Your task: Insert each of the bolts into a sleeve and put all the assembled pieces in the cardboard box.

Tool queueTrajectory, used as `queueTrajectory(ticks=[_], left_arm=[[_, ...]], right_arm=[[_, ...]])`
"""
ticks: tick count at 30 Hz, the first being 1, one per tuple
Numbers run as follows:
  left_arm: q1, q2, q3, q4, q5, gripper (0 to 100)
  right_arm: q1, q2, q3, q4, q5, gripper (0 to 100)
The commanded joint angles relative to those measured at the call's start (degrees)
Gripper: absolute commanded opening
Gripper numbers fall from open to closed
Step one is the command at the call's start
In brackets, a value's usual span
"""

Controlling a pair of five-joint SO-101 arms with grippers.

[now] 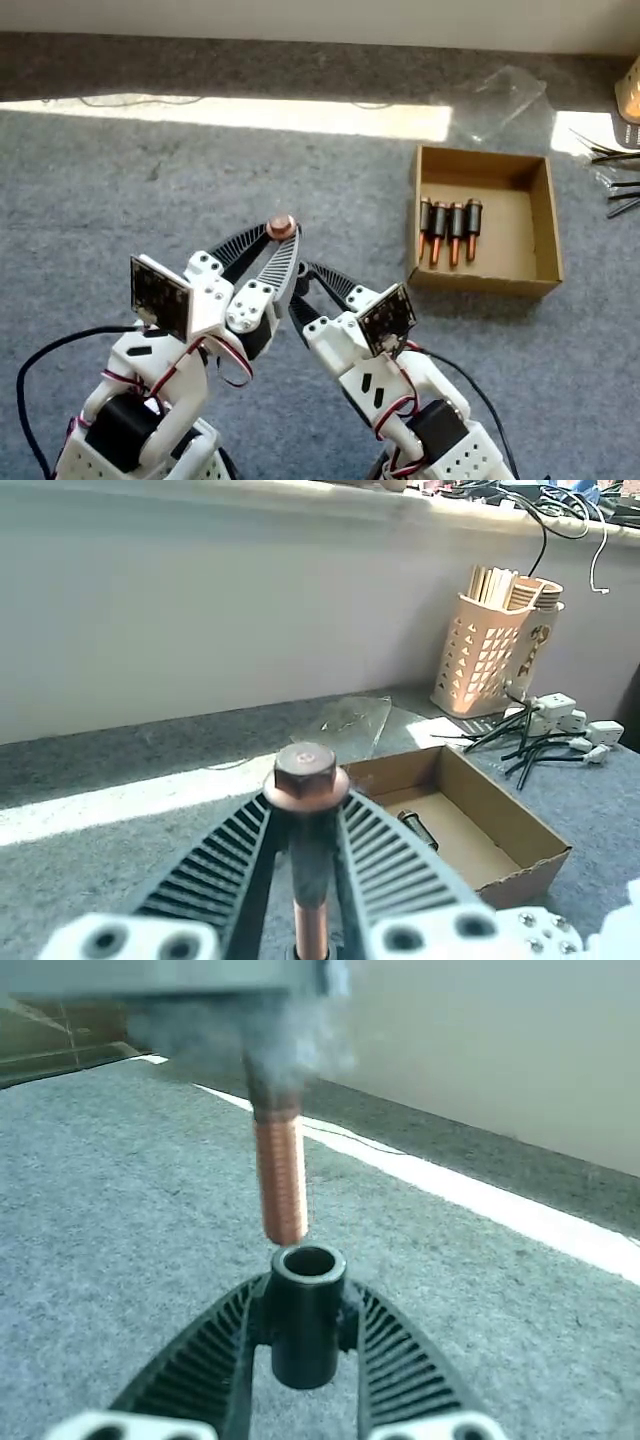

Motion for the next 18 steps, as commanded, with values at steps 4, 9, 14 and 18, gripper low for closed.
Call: queueTrajectory(ticks=[4, 9, 14, 18], left_arm=[[1.2, -1.0, 1.5, -3.0, -0.6, 1], [0.9, -1.0, 1.6, -4.2, -0.7, 1], [0.9, -0.9, 2.0, -5.3, -2.9, 1], [0.9, -0.9, 4.4, -5.5, -3.0, 1]], right_arm=[[-0.3, -0.7, 6.5, -0.3, 0.0, 0.4], [-0.3, -0.7, 6.5, -0.3, 0.0, 0.4], [-0.3, -0.7, 6.5, -0.3, 0.0, 0.4], [-0.3, -0.7, 6.5, -0.3, 0.0, 0.4]])
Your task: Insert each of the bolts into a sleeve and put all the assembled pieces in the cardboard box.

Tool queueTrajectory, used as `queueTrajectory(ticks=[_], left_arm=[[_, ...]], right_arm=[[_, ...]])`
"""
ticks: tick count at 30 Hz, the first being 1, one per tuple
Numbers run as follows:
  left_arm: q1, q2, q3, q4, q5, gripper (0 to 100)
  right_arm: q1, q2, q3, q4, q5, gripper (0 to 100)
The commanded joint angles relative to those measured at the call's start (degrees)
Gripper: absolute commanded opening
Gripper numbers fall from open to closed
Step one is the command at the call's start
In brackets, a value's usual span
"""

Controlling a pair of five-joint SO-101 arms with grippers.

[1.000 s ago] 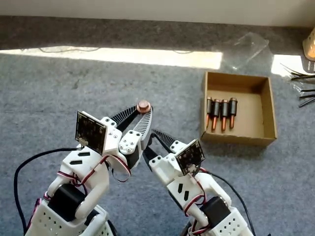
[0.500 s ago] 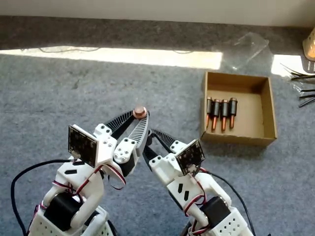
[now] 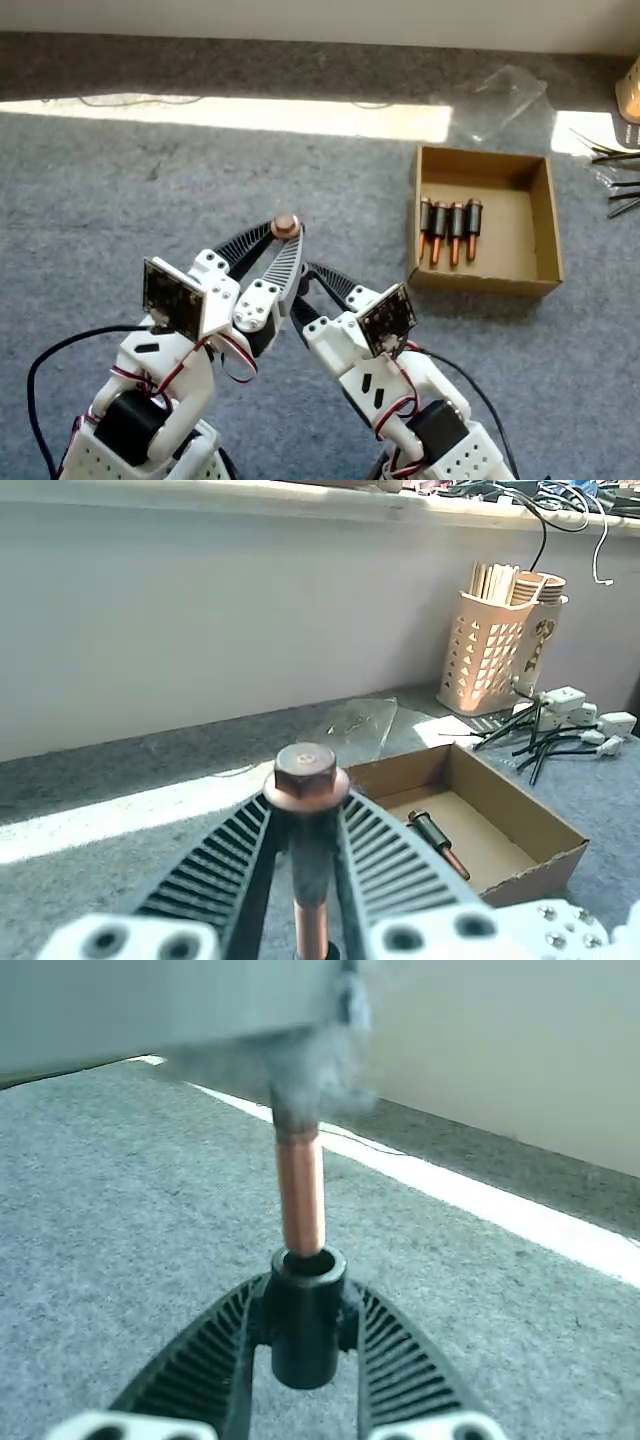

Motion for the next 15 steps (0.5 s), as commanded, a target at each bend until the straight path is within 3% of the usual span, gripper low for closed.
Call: queueTrajectory(ticks=[1, 15], left_arm=[[0.9, -0.3, 1.1, -1.8, -0.4, 1], [0.8, -0.9, 5.2, -1.5, -0.4, 1]], right_arm=[[-0.3, -0.7, 6.5, -0.3, 0.0, 0.4], [-0.3, -0.7, 6.5, -0.3, 0.0, 0.4]])
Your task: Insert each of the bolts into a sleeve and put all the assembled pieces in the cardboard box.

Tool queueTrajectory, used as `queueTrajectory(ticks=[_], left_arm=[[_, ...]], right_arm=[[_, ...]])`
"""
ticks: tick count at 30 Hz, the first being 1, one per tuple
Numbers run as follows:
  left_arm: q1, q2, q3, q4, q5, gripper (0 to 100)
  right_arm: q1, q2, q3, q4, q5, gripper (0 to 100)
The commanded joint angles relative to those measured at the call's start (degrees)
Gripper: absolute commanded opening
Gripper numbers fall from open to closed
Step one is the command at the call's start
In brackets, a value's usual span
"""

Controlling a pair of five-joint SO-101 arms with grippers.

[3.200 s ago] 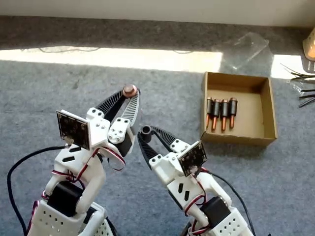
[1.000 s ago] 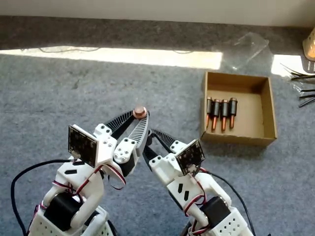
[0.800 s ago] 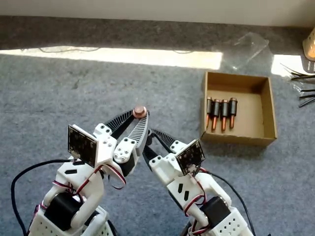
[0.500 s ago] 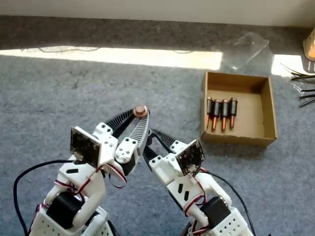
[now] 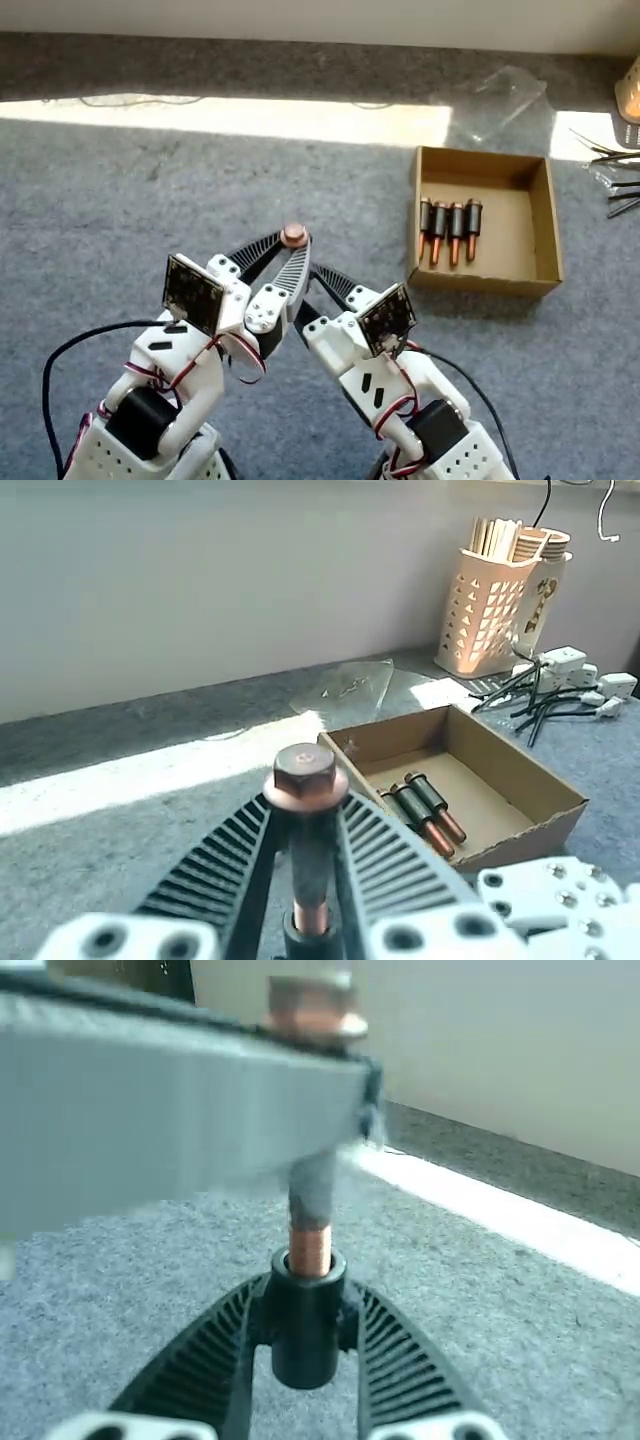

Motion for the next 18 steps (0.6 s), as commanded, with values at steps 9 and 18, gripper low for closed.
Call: queueTrajectory(ticks=[9, 18], left_arm=[[-0.1, -0.8, 5.1, -1.5, -0.4, 1], [-5.7, -0.8, 6.3, -1.2, -0.2, 1]], right_arm=[[-0.3, -0.7, 6.5, -0.3, 0.0, 0.4], [-0.3, -0.7, 6.4, -0.3, 0.0, 0.4]])
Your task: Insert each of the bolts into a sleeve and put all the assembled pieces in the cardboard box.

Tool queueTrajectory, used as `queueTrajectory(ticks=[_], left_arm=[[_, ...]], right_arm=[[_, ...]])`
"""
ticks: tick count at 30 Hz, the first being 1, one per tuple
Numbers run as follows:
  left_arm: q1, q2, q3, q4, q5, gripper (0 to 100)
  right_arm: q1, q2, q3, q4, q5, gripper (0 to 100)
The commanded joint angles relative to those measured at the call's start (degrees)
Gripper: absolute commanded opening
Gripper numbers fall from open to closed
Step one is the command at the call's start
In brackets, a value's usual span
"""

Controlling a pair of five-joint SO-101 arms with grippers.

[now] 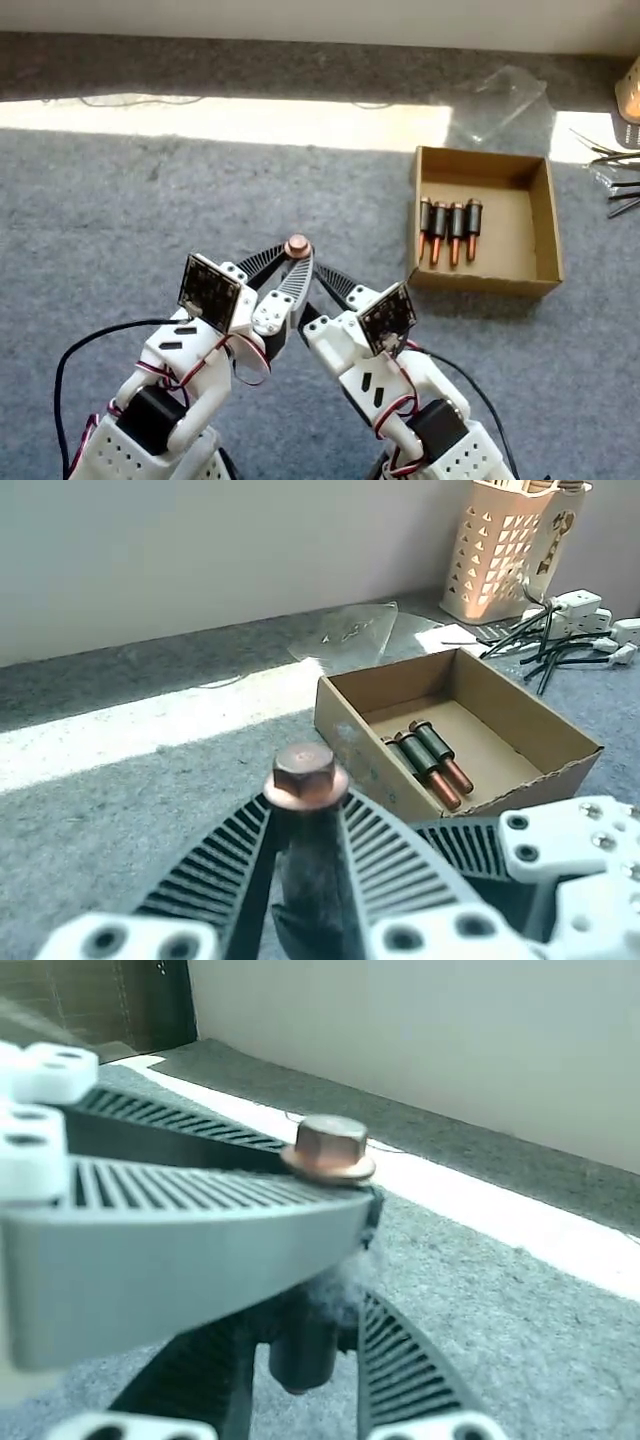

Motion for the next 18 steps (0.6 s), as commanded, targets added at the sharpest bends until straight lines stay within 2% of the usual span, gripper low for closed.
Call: queueTrajectory(ticks=[1, 18], left_arm=[[-2.9, -0.7, 1.2, -1.2, -0.4, 1], [-2.9, -0.7, 3.6, -0.4, -0.5, 1]], right_arm=[[-0.4, -0.7, 6.4, -0.3, 0.2, 0.4], [-0.4, -0.7, 6.4, -0.3, 0.2, 0.4]])
